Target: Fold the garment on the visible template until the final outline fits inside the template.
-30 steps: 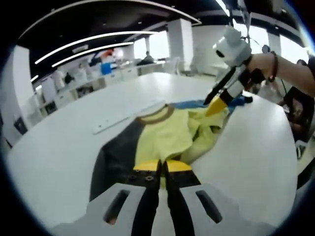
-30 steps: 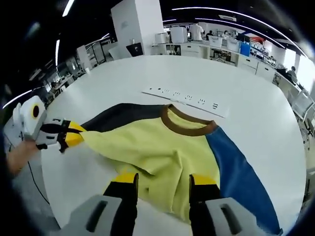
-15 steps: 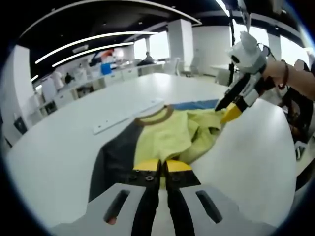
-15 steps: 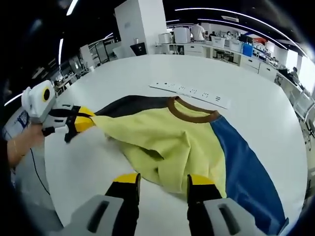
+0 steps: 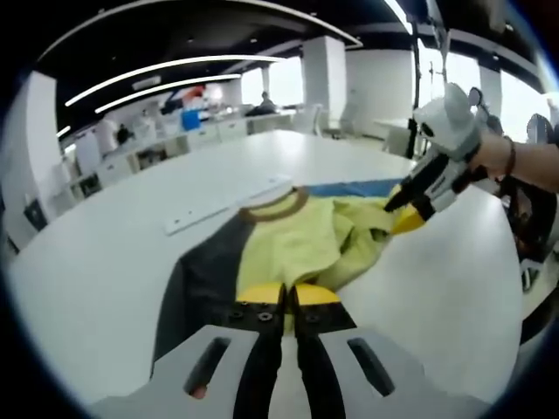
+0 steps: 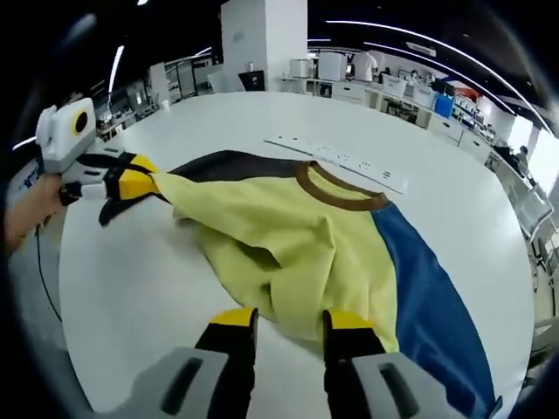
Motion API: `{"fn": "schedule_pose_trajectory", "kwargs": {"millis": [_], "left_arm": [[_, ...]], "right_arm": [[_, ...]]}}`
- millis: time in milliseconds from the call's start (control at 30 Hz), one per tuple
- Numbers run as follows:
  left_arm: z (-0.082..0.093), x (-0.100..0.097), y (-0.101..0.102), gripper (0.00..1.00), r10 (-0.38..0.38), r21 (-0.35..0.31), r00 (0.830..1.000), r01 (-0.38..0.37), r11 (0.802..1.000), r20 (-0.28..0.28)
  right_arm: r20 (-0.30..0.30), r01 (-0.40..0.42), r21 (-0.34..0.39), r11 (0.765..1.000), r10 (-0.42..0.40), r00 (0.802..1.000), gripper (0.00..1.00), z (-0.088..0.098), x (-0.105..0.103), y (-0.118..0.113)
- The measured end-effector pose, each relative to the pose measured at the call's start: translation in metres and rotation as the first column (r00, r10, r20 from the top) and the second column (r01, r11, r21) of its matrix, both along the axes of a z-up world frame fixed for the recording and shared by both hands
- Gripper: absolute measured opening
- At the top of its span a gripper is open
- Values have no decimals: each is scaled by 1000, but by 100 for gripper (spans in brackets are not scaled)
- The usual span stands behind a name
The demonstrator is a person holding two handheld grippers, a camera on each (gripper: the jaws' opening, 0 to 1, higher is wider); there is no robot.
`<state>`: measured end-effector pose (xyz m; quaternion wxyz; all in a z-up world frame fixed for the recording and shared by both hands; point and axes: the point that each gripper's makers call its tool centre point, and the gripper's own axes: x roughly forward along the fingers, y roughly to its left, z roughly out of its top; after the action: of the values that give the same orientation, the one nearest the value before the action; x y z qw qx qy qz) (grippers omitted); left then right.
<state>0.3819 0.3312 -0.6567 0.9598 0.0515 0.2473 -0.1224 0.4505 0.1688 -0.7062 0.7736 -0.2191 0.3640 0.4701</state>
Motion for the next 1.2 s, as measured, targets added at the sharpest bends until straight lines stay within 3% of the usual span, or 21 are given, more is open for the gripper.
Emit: {"fn": "schedule_pose_trajectory", "kwargs": {"millis": [133,267,767,1067,1200], "left_arm": [[0,0,0,0,-1,-1,1000,1,1000,-3],[0,0,1,0,3,-2,1000,-3,1000,-3],[4,-2,2,0,7,2,1000,-7,1000,-1],[6,-1,1,0,7,-2,1000,-7,1000,5],[9,-2,1,0,6,1,1000,-6,1000,11]], "right_arm": [[-5,27,21,999,-27,1000,23,0,4,1],[20,36,-2,999,-36,999,14,-3,11,-3],[-60,99,64,993,-95,994,4,13,9,-8],[-74,91,76,993,-85,994,0,13,11,-7],[-61,80,83,993,-75,995,0,23,11,-7]]}}
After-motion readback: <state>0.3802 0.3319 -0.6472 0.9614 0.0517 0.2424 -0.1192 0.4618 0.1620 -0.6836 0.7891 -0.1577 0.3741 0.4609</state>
